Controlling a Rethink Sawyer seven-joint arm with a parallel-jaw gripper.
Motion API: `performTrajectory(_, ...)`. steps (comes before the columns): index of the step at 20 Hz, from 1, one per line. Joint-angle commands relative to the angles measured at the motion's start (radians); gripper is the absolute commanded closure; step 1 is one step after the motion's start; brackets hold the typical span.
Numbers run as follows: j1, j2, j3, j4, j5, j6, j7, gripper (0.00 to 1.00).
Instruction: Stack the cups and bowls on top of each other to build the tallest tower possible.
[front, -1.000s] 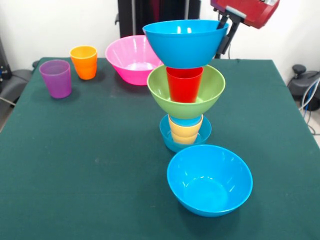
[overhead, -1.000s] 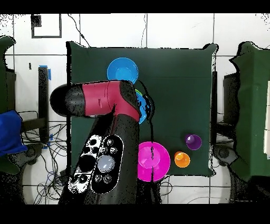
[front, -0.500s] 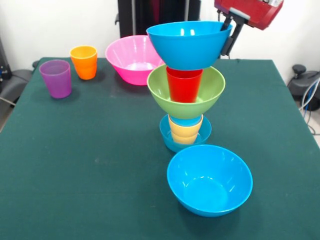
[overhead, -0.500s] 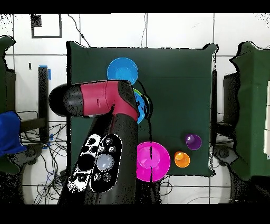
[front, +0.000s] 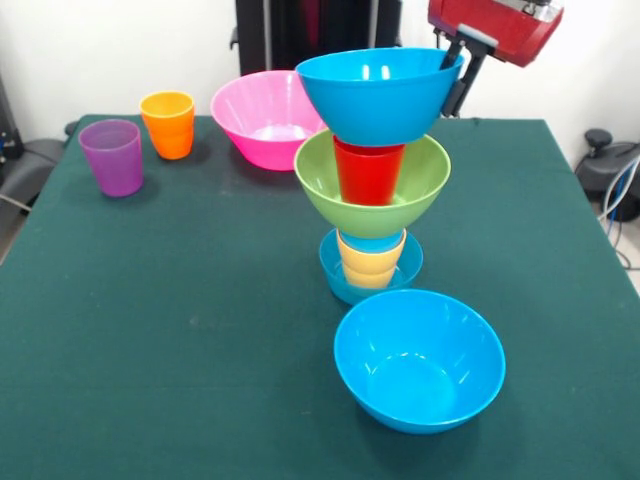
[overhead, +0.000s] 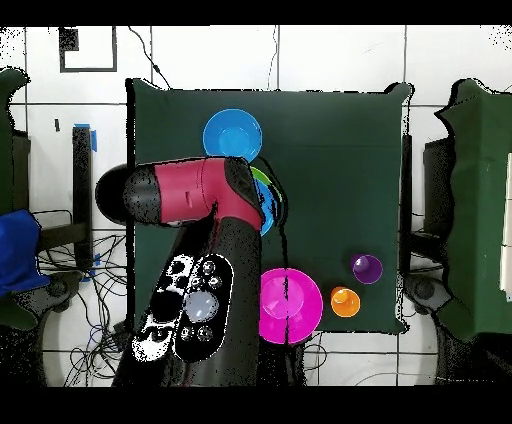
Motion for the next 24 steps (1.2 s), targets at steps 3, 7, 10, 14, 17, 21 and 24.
performTrajectory(3, -0.032, 0.012, 0.114, 0.071, -0.045, 0.032, -0.119, 1.0)
performTrajectory(7, -0.038, 0.013, 0.116, 0.067, -0.05, 0.049, -0.129, 1.0)
performTrajectory(10, -0.04, 0.013, 0.121, 0.067, -0.048, 0.05, -0.131, 1.0)
performTrajectory(14, -0.041, 0.013, 0.123, 0.066, -0.05, 0.057, -0.137, 1.0)
performTrajectory(17, -0.045, 0.015, 0.129, 0.06, -0.052, 0.074, -0.153, 1.0)
performTrajectory(21, -0.05, 0.022, 0.142, 0.041, -0.067, 0.102, -0.197, 1.0)
performTrajectory(24, -0.06, 0.023, 0.158, 0.034, -0.072, 0.11, -0.225, 0.0)
